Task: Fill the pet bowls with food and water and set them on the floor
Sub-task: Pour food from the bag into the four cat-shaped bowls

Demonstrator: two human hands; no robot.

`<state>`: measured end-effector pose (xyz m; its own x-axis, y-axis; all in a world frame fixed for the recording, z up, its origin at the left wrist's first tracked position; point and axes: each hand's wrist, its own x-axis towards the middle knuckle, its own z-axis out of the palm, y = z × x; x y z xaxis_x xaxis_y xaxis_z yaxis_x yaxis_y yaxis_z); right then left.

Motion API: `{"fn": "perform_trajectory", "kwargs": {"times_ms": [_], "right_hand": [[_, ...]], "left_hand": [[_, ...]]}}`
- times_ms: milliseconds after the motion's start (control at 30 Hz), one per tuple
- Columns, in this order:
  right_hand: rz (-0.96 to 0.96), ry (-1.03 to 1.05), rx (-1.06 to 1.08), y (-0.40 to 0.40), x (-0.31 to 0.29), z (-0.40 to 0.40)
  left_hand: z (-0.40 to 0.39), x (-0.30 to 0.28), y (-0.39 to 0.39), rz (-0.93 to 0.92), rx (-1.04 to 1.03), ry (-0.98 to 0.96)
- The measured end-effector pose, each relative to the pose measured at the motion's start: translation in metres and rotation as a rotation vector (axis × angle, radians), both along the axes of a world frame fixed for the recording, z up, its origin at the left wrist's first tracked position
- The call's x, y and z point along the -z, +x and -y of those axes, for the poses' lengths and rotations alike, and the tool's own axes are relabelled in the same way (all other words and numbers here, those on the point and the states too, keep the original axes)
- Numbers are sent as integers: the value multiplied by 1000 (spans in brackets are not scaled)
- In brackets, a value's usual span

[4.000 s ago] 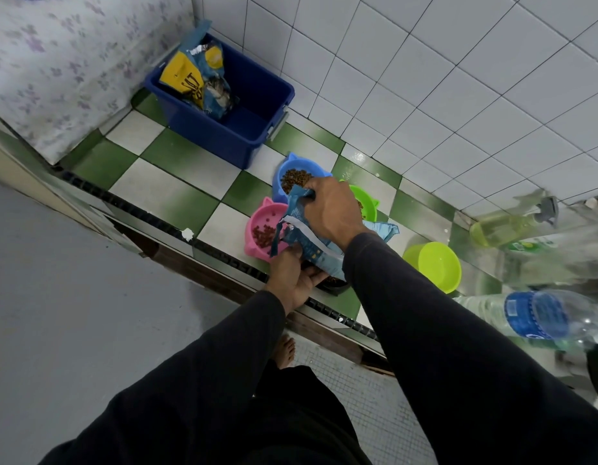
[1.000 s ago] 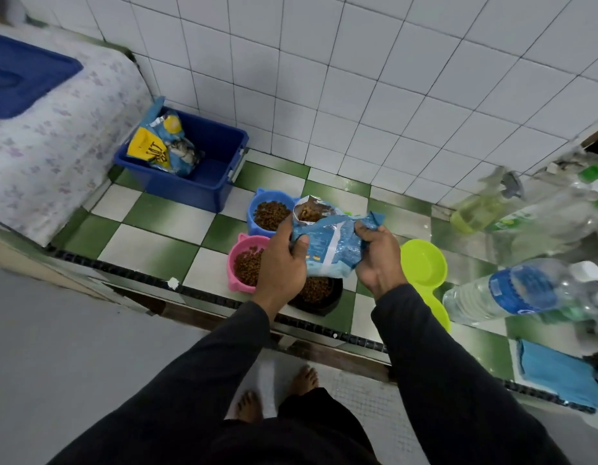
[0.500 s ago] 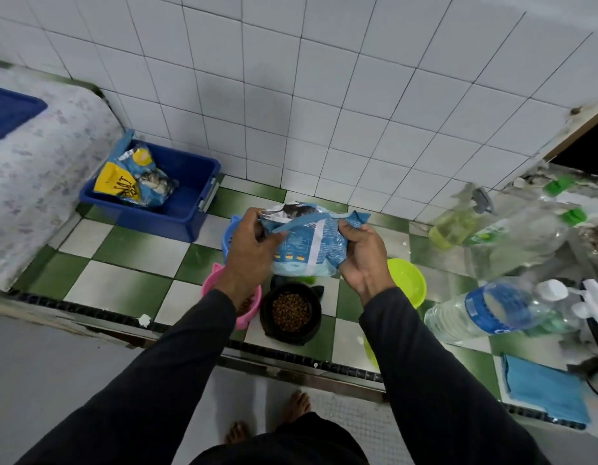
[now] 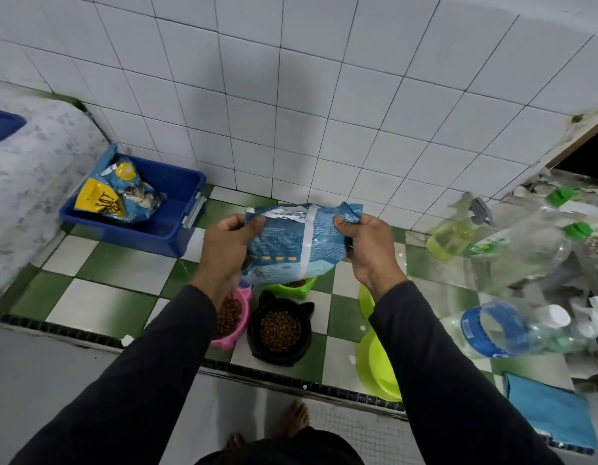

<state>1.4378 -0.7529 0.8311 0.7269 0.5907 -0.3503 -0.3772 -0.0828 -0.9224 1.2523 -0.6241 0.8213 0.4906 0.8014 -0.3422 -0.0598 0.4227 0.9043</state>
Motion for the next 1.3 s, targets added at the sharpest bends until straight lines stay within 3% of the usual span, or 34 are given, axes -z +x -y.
{"fn": "perform_trajectory", "kwargs": {"times_ms": [233,467,733,1300], "right_hand": [[-182,11,26,7,-9,-14],[-293,-36,45,9,-8,-26],[-341,-41,59,-11,1,-60],[-503,52,155,-130,-6,-205]], "left_hand": [[-13,-8,17,-19,-44,-59],[-30,3,16,-295,-45,279],[-56,11,3,-375,-83,292],[-227,6,-75,-255,10,253]]}}
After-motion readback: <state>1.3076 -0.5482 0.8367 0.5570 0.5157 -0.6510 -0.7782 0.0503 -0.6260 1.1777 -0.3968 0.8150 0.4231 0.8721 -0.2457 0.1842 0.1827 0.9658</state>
